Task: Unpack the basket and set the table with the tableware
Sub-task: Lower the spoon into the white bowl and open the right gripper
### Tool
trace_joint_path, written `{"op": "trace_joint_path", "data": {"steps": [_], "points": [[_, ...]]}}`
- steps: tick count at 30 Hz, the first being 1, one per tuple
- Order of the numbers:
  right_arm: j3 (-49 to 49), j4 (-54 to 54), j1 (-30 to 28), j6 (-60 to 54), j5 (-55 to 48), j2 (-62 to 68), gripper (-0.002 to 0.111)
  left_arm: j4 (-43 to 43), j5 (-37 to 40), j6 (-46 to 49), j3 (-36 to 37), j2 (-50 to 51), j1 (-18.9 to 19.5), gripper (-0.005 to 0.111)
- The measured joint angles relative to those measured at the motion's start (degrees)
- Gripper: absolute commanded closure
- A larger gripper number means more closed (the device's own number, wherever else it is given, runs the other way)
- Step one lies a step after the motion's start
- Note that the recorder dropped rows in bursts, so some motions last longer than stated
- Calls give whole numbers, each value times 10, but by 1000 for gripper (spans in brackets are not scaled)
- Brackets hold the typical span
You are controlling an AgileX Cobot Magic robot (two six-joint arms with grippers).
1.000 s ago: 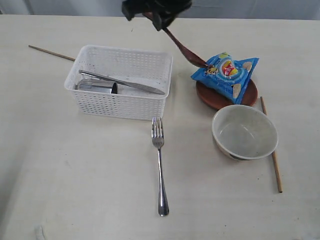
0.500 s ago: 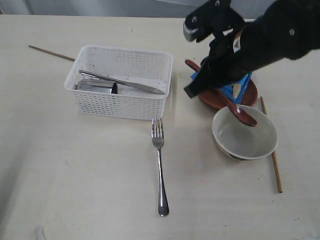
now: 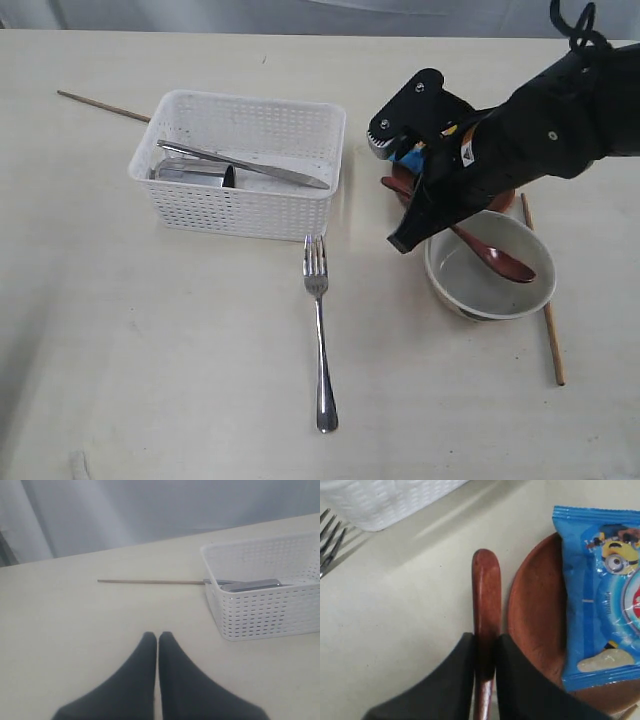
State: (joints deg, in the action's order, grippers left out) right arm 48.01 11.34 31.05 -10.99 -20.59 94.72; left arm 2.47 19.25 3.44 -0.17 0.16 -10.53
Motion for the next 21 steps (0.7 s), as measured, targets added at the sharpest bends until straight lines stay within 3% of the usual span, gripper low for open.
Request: {"op": "trace_joint_path", "data": {"steps": [3,5,6,9,17,21], "points": [[4,1,0,0,-13,-6,107,0,0,0,0,0,0,105],[4,1,0,0,-24,-7,89,0,0,0,0,0,0,105],[4,0,0,0,-26,-7,74,0,0,0,0,0,0,105],[4,0,0,0,-27,-7,58,0,0,0,0,0,0,105],[10,0,0,15,-47,-30,58,0,0,0,0,0,0,105],[49,0,-14,120,-111,-68,58,0,0,0,0,0,0,105]]}}
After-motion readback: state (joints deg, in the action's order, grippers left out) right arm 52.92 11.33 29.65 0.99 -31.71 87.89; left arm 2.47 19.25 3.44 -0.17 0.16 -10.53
